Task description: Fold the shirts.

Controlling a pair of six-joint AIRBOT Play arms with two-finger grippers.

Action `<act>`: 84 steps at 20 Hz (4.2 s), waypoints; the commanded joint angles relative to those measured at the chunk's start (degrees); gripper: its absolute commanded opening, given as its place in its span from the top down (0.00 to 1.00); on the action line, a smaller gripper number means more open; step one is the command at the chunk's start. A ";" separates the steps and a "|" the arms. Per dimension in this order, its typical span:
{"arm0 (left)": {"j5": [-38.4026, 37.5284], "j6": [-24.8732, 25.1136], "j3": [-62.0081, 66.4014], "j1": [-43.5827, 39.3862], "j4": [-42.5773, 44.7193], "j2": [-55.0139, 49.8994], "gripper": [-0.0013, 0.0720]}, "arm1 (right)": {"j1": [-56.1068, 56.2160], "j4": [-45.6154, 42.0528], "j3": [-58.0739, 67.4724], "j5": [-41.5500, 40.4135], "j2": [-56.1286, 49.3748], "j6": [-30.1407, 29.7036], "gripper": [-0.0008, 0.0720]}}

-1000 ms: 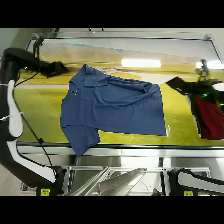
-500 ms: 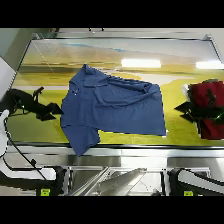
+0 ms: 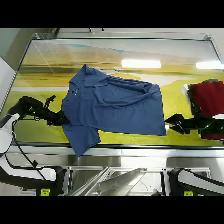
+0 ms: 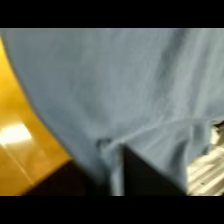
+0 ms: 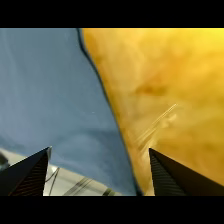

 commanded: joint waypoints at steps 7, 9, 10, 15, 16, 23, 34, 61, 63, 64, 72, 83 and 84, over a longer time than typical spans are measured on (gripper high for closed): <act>3.43 1.95 3.30 -0.96 -3.10 -0.13 0.94 | 11.76 -0.96 -1.14 -1.42 -3.87 -0.52 0.06; 4.96 2.01 3.39 -0.96 -3.32 -0.07 0.97 | 13.18 0.07 -0.85 0.57 -3.58 -3.58 0.76; 5.51 2.01 3.37 -0.96 -3.34 0.50 0.97 | 13.16 0.63 -0.48 1.22 -3.28 -3.74 0.92; 12.02 6.75 5.62 -0.28 -18.45 14.01 0.97 | 12.87 7.19 10.75 11.13 9.14 -3.89 0.97; 14.43 6.93 8.39 0.13 -22.51 18.14 0.97 | 12.55 9.68 14.95 12.76 13.77 -3.85 0.97; 8.94 9.09 44.89 12.39 -29.07 45.83 0.97 | 4.17 8.70 51.15 2.01 42.64 -1.46 0.97; 8.41 8.39 46.56 5.84 -23.30 37.59 0.97 | -0.66 15.63 55.17 10.51 31.26 -4.46 0.97; 6.75 -1.44 59.87 -12.02 3.17 -24.90 0.97 | 11.98 3.85 45.92 -3.58 -27.12 -4.90 0.97; 6.23 -2.95 58.42 -12.63 6.51 -24.90 0.97 | 12.44 1.11 45.90 -5.35 -27.15 -3.61 0.97; 5.66 -3.74 57.70 -13.00 8.39 -24.90 0.97 | 12.72 0.22 45.88 -6.14 -27.19 -2.91 0.97; 1.09 -5.05 56.02 -15.85 9.38 -25.07 0.97 | 16.44 -1.46 45.83 -8.09 -27.23 -2.73 0.97; 13.20 -14.43 63.08 -14.05 17.40 -24.59 0.03 | 15.89 -24.59 45.83 -4.81 -20.94 15.52 0.54; 15.30 -15.74 62.18 -13.44 17.73 -23.30 0.03 | 15.41 -24.61 45.81 -3.98 -18.80 16.06 0.54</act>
